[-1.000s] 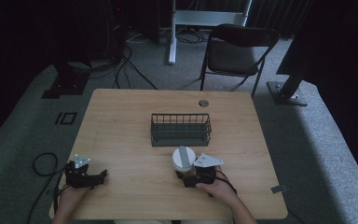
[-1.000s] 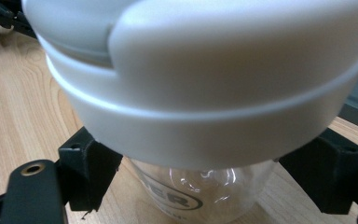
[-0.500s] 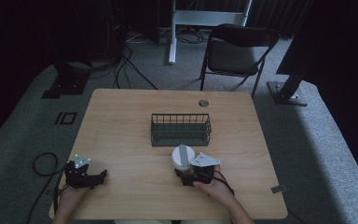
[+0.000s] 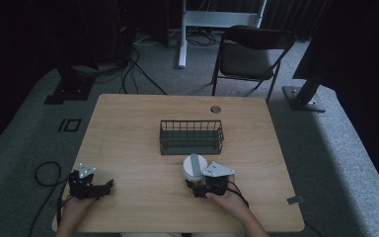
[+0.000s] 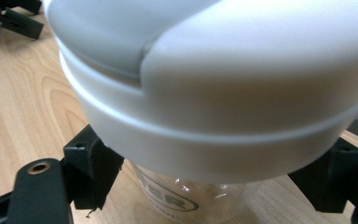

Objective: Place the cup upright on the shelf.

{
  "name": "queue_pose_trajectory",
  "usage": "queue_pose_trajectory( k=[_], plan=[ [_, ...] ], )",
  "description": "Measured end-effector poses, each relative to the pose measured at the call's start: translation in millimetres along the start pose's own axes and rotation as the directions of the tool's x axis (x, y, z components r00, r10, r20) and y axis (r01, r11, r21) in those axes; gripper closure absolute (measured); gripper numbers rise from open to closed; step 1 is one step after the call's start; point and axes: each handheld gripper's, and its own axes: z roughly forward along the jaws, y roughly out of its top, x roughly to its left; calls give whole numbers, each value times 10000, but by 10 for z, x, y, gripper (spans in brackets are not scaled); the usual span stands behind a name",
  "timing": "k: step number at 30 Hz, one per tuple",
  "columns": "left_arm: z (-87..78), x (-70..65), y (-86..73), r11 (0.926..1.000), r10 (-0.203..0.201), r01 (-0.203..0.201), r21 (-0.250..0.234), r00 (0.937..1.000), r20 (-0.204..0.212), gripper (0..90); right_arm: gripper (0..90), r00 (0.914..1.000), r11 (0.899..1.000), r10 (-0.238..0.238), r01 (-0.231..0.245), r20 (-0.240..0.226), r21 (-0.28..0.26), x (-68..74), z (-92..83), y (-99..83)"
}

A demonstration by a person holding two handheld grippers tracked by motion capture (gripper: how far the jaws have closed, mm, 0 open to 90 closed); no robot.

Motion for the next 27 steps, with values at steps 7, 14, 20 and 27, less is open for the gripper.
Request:
queue_pose_trajectory(
  k=[7, 14, 20, 27],
  plan=[
    [0, 0, 0, 10000, -1, 1, -1, 10000, 1, 12, 186, 9997, 9998, -24, 29, 234, -214, -1, -66, 86],
    [0, 0, 0, 10000, 1, -1, -1, 10000, -2, 12, 185, 9987, 9977, 280, -253, 436, -628, -61, -179, 283],
    [0, 0, 0, 10000, 3, -3, -1, 10000, -3, 12, 186, 9947, 9929, 553, -456, 866, -1098, -125, -265, 488],
    [0, 0, 0, 10000, -4, 4, -4, 10000, -1, 12, 185, 9896, 9862, 773, -580, 1213, -1550, -153, -305, 723]
  ],
)
